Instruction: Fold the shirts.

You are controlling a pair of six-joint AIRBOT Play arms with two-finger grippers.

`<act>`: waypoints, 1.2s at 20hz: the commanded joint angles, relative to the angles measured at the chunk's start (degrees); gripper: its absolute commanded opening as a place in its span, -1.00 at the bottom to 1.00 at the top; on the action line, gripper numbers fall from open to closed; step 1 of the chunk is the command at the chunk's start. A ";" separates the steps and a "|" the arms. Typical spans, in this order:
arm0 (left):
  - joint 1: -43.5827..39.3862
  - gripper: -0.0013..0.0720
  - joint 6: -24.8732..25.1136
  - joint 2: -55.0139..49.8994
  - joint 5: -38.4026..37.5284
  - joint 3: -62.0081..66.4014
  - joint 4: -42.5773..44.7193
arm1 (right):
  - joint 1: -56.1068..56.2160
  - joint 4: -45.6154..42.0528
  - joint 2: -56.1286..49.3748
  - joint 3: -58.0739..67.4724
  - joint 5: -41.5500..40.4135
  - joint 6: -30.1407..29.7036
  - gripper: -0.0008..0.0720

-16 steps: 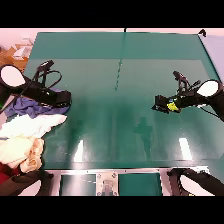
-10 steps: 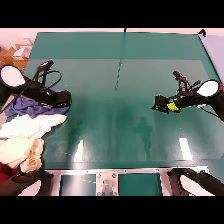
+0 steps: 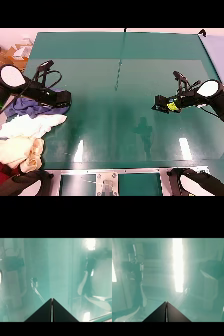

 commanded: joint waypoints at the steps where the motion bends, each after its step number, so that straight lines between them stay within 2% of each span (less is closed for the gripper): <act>1: 0.02 -0.89 0.24 0.04 4.44 0.00 -0.04 | 0.04 0.02 0.04 0.00 0.00 0.02 -0.94; 5: 0.04 -0.89 1.31 0.04 11.69 0.00 4.59 | 0.07 0.07 0.04 0.00 -0.57 0.02 -0.94; 6: 0.04 -0.89 1.27 0.04 13.70 0.00 9.60 | 0.07 0.04 0.04 0.00 -2.49 0.02 -0.94; 8: 0.22 -0.87 0.90 0.02 16.76 -0.22 26.95 | 0.07 0.07 0.04 0.00 -5.57 0.02 -0.94; 10: 2.16 1.00 -1.03 -1.05 17.55 -0.72 37.90 | 0.07 0.04 -0.15 0.00 -6.95 0.00 -0.94; 11: 4.24 0.97 -1.49 -2.49 17.75 -1.11 39.54 | 0.07 0.04 -0.52 -0.02 -8.09 0.00 -0.93; 12: 6.36 0.98 -1.49 -4.37 17.97 -1.44 39.32 | 0.07 0.00 -0.92 -0.02 -8.90 -0.02 -0.66; 13: 8.37 0.98 -1.49 -7.08 18.38 -1.75 39.08 | 0.04 0.00 -1.38 -0.02 -9.49 -0.02 -0.20; 14: 9.88 0.98 -1.40 -9.88 18.84 -1.77 38.82 | 0.07 0.00 -2.01 -0.02 -10.25 -0.04 0.03; 15: 10.95 1.00 -0.66 -12.98 19.74 -1.77 38.80 | 0.07 0.00 -2.64 -0.02 -10.67 -0.04 0.05; 19: 11.82 1.00 4.07 -23.82 21.51 -1.77 38.73 | 0.04 -0.02 -4.68 -0.02 -10.84 -0.02 0.05; 21: 11.82 0.99 4.31 -27.34 21.49 -1.77 38.91 | 0.04 0.00 -4.96 -0.02 -11.17 -0.02 0.04; 22: 11.82 0.79 4.28 -27.89 22.03 -1.68 38.93 | 0.04 0.02 -4.96 -0.02 -11.17 -0.02 0.01; 23: 11.80 -0.20 4.31 -27.87 22.16 -0.79 38.99 | 0.04 0.02 -4.96 -0.02 -11.15 -0.02 -0.21; 24: 11.80 -0.87 5.20 -27.80 21.20 1.03 38.84 | 0.04 0.02 -4.96 -0.02 -11.15 -0.02 -0.44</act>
